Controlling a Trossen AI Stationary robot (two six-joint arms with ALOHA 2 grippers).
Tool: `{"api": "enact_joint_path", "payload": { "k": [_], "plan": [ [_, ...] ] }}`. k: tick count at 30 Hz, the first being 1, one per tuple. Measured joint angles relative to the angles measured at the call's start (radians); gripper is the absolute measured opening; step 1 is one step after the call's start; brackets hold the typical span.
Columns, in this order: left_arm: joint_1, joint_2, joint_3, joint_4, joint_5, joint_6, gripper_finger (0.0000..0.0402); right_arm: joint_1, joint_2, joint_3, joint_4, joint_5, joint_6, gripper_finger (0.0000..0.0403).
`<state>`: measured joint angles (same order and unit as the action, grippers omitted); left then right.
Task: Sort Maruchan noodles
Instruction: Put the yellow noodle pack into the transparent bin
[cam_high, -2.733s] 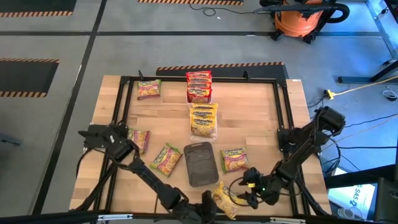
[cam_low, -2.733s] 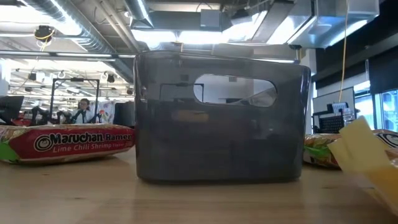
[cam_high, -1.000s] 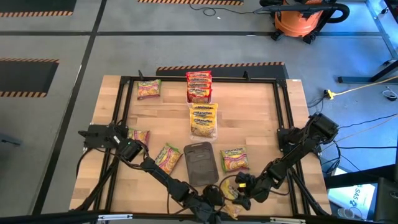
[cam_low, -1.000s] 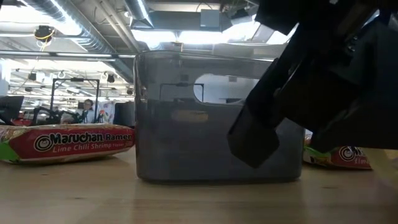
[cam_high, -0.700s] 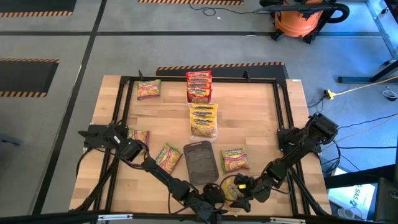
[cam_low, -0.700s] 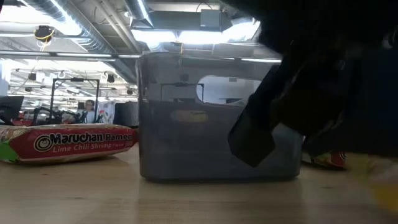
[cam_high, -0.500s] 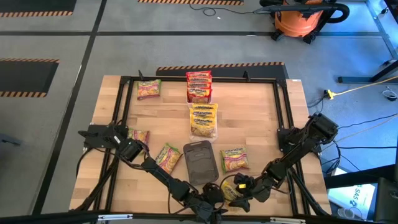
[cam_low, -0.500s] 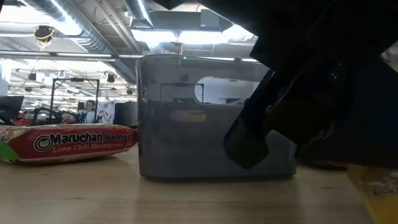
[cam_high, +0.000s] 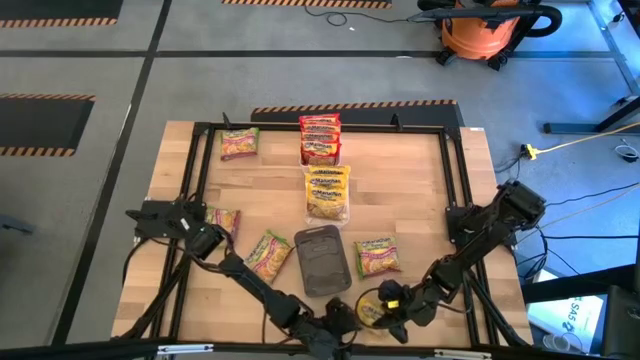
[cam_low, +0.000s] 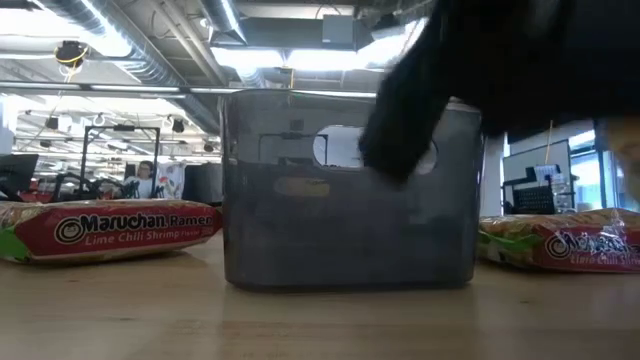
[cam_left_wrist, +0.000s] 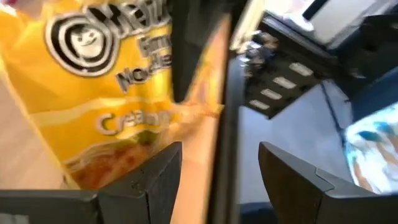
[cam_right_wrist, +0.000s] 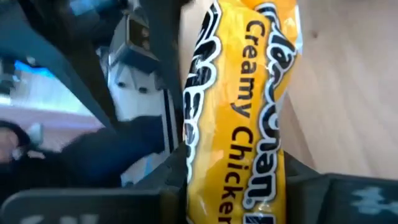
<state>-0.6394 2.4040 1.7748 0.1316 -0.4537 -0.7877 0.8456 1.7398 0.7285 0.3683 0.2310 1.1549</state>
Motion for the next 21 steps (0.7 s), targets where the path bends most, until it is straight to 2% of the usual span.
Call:
{"api": "enact_joint_path", "payload": {
  "k": [7,14,17,21],
  "plan": [
    [-0.068,-0.103,0.002,-0.12,0.029,0.08,0.0208,0.006,-0.093,-0.001,-0.043,0.007,-0.114,0.0092],
    [-0.116,-0.189,-0.012,-0.247,0.034,0.139,0.0208,-0.015,-0.235,-0.001,-0.164,0.089,-0.239,0.0094],
    [-0.129,-0.248,-0.077,-0.246,-0.017,0.163,0.0208,-0.046,-0.29,-0.001,-0.185,0.13,-0.329,0.0093],
    [-0.14,-0.369,-0.253,-0.209,-0.103,0.167,0.0208,-0.118,-0.34,-0.001,-0.195,0.17,-0.452,0.0096]
  ]
}}
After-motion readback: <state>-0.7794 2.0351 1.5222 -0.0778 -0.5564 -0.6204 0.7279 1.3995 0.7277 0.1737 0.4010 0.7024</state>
